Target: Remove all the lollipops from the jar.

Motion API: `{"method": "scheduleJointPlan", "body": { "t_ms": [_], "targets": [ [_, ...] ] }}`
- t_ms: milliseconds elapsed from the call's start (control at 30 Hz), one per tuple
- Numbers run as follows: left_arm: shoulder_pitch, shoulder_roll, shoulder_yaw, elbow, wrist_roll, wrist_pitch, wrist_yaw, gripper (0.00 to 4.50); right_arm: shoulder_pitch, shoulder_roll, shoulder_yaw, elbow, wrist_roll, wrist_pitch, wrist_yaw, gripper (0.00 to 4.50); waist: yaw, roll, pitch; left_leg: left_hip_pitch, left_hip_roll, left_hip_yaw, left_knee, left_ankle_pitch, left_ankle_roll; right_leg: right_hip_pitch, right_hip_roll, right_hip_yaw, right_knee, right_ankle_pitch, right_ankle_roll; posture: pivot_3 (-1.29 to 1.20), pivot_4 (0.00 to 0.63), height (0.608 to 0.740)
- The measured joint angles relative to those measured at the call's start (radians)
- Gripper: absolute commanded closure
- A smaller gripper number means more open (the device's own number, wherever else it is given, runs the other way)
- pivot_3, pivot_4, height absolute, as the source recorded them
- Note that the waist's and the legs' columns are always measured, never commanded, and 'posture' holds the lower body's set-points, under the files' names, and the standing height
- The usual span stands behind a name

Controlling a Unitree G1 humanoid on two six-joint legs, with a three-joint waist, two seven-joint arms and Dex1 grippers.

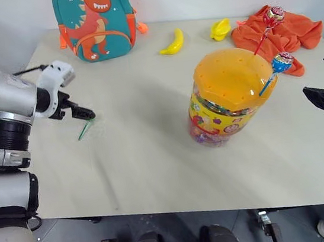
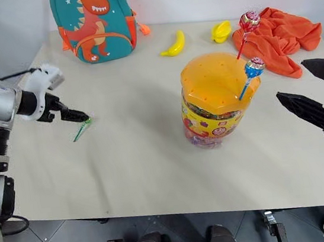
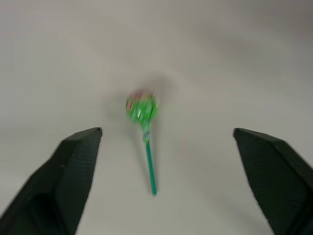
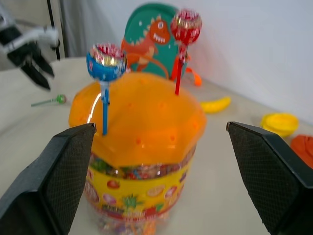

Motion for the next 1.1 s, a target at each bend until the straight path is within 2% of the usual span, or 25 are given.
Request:
{"method": "scheduleJointPlan", "body": {
  "t_ms": [200,300,433,567,767,867,1100],
  "targets": [
    [0.015,-0.031,0.182,-0.086,-0.166,-0.18,-0.033,0.02,0.007,-0.022,-0.037,-0.05,0.047,0.076,-0.023,0.0,-0.004,0.0,0.0,0.001,0.0,-0.001,0.002,0.0,0.0,0.0,-0.001,0.0,0.003,0.0,0.0,0.0,0.15,0.74],
    [0.112,-0.104,0.316,-0.138,-0.293,-0.347,-0.062,0.02,0.001,-0.022,-0.028,-0.104,0.053,0.093,-0.066,0.0,-0.004,0.0,0.0,0.0,0.0,-0.004,0.004,0.0,0.0,0.0,-0.001,0.0,0.004,0.0,0.0,0.0,0.15,0.74],
    [0.201,-0.183,0.428,-0.142,-0.468,-0.513,-0.195,0.02,-0.049,-0.024,0.042,-0.153,0.059,0.098,-0.14,0.0,-0.005,0.0,0.0,-0.002,0.0,-0.005,0.008,0.0,0.001,0.0,-0.001,0.0,0.005,0.0,0.0,0.0,0.15,0.74],
    [0.258,-0.204,0.472,-0.139,-0.587,-0.638,-0.372,0.02,-0.146,-0.024,0.166,-0.172,0.081,0.09,-0.197,0.0,-0.008,0.001,0.0,-0.001,0.0,-0.005,0.008,0.0,0.001,0.0,-0.001,0.0,0.005,0.0,0.0,0.0,0.15,0.74],
    [0.317,-0.201,0.446,-0.101,-0.607,-0.735,-0.381,0.02,-0.287,-0.012,0.334,-0.178,0.074,0.066,-0.215,0.0,-0.003,0.001,0.0,-0.002,-0.001,-0.006,0.01,-0.001,0.002,0.001,-0.001,0.0,0.006,0.0,0.0,0.0,0.15,0.74],
    [0.322,-0.201,0.44,-0.104,-0.619,-0.738,-0.38,0.0,-0.328,-0.012,0.384,-0.172,0.064,0.066,-0.213,0.57,-0.004,0.0,0.0,-0.002,-0.001,-0.006,0.01,-0.001,0.002,0.001,-0.001,0.0,0.006,0.0,0.0,0.0,0.15,0.74],
    [0.332,-0.196,0.44,-0.111,-0.651,-0.741,-0.38,0.0,-0.347,-0.012,0.398,-0.136,0.043,0.067,-0.209,2.95,-0.007,0.0,0.0,-0.002,-0.001,-0.007,0.009,-0.001,0.002,0.001,-0.001,0.0,0.006,0.0,0.0,0.0,0.15,0.74]
  ]
}}
